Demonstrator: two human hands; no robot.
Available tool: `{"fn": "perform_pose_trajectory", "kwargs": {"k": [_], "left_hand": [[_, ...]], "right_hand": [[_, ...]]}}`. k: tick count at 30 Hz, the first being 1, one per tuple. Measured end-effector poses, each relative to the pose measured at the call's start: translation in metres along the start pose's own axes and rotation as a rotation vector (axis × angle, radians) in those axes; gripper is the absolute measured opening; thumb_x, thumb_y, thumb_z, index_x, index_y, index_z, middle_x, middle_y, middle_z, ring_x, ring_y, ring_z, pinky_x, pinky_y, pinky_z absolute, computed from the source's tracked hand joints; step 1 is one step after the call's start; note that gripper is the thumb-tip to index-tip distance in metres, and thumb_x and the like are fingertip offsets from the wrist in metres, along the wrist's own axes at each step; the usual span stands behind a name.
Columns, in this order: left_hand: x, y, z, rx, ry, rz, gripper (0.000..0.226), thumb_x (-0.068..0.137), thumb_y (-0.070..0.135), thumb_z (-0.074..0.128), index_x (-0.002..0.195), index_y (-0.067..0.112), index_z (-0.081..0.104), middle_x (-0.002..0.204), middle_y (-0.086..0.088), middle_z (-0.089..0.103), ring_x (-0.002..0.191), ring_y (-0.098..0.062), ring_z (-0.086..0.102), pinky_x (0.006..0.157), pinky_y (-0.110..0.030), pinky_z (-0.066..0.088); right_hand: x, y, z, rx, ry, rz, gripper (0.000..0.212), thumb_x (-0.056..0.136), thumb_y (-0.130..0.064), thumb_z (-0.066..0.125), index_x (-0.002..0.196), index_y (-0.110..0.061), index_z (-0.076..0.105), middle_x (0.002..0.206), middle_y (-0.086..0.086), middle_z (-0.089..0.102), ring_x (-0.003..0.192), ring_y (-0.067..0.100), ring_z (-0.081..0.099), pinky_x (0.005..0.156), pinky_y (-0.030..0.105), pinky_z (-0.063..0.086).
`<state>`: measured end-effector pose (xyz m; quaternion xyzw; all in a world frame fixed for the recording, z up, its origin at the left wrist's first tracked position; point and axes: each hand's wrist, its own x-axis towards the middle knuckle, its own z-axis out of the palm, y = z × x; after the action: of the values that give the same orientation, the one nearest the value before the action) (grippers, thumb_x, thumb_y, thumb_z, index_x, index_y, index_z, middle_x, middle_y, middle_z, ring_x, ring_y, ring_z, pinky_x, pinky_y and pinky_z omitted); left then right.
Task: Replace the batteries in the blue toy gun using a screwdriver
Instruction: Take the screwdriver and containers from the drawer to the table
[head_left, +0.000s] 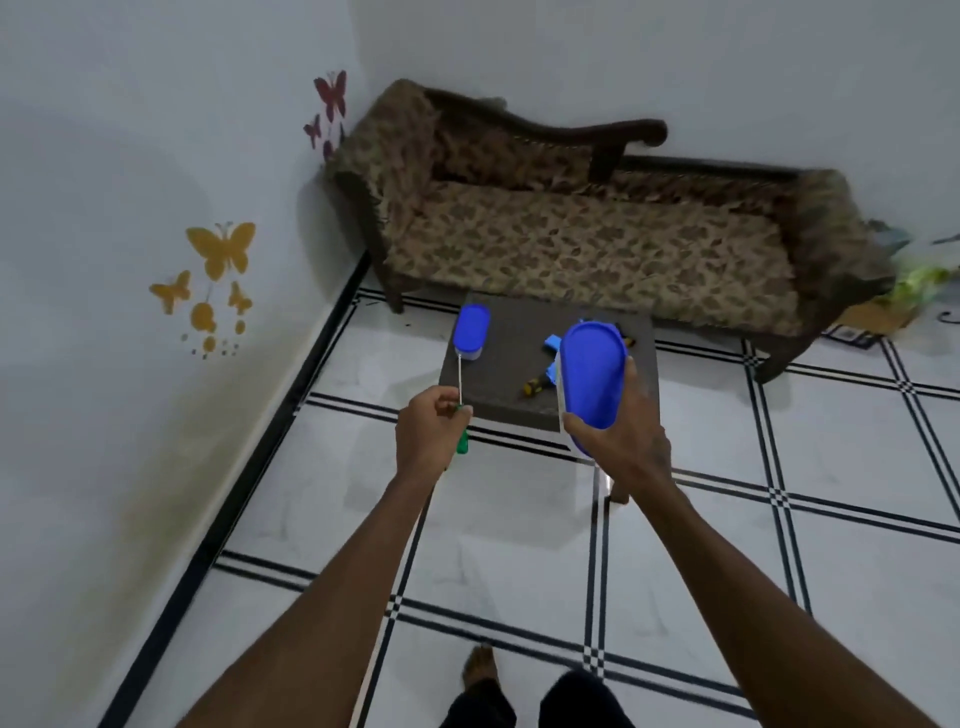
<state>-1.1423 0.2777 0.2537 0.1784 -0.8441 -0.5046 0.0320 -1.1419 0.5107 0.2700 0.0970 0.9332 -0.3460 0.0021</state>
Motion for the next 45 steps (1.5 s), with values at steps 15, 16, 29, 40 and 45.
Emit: {"fn": "perform_pose_trajectory", "kwargs": {"k": [15,16,29,40,45], "left_hand": [[0.263,-0.032,0.175,0.106,-0.006,-0.311,0.016,0.077,0.023,0.077,0.089,0.020,0.068,0.081,0.005,0.068,0.084,-0.020,0.067,0.078,-0.032,0.052],[0.276,-0.039,0.189,0.119,-0.012,-0.338,0.015,0.077,0.022,0.077,0.089,0.019,0.068,0.080,0.004,0.068,0.084,-0.021,0.067,0.076,-0.031,0.051],[0.402,-0.171,0.327,0.275,0.006,-0.540,0.016,0.078,0.031,0.075,0.085,0.021,0.066,0.080,0.004,0.070,0.084,-0.022,0.067,0.069,-0.030,0.049],[0.428,-0.225,0.359,0.354,-0.133,-0.457,0.022,0.081,0.036,0.073,0.087,0.019,0.061,0.082,0.003,0.068,0.078,-0.018,0.065,0.073,-0.035,0.053],[0.429,-0.221,0.356,0.350,-0.163,-0.467,0.030,0.078,0.038,0.077,0.096,0.020,0.061,0.086,0.004,0.068,0.080,-0.017,0.066,0.075,-0.037,0.055]], "right_hand": [[0.344,0.047,0.118,-0.051,-0.246,0.098,0.112,0.078,-0.049,0.075,0.157,-0.025,-0.001,0.151,0.010,0.033,0.132,0.033,0.041,0.096,0.046,0.045],[0.362,0.053,0.132,-0.063,-0.272,0.105,0.113,0.078,-0.050,0.074,0.157,-0.027,-0.003,0.151,0.010,0.033,0.132,0.033,0.041,0.095,0.046,0.045],[0.517,0.127,0.309,-0.219,-0.488,0.068,0.112,0.078,-0.053,0.072,0.157,-0.027,-0.003,0.155,0.009,0.029,0.134,0.037,0.041,0.095,0.051,0.046],[0.530,0.148,0.351,-0.257,-0.480,0.068,0.113,0.078,-0.055,0.073,0.156,-0.029,-0.005,0.158,0.003,0.025,0.138,0.032,0.037,0.094,0.051,0.047],[0.529,0.147,0.349,-0.308,-0.489,0.068,0.110,0.079,-0.059,0.069,0.157,-0.026,-0.002,0.158,0.005,0.023,0.141,0.031,0.030,0.096,0.050,0.046]]}}
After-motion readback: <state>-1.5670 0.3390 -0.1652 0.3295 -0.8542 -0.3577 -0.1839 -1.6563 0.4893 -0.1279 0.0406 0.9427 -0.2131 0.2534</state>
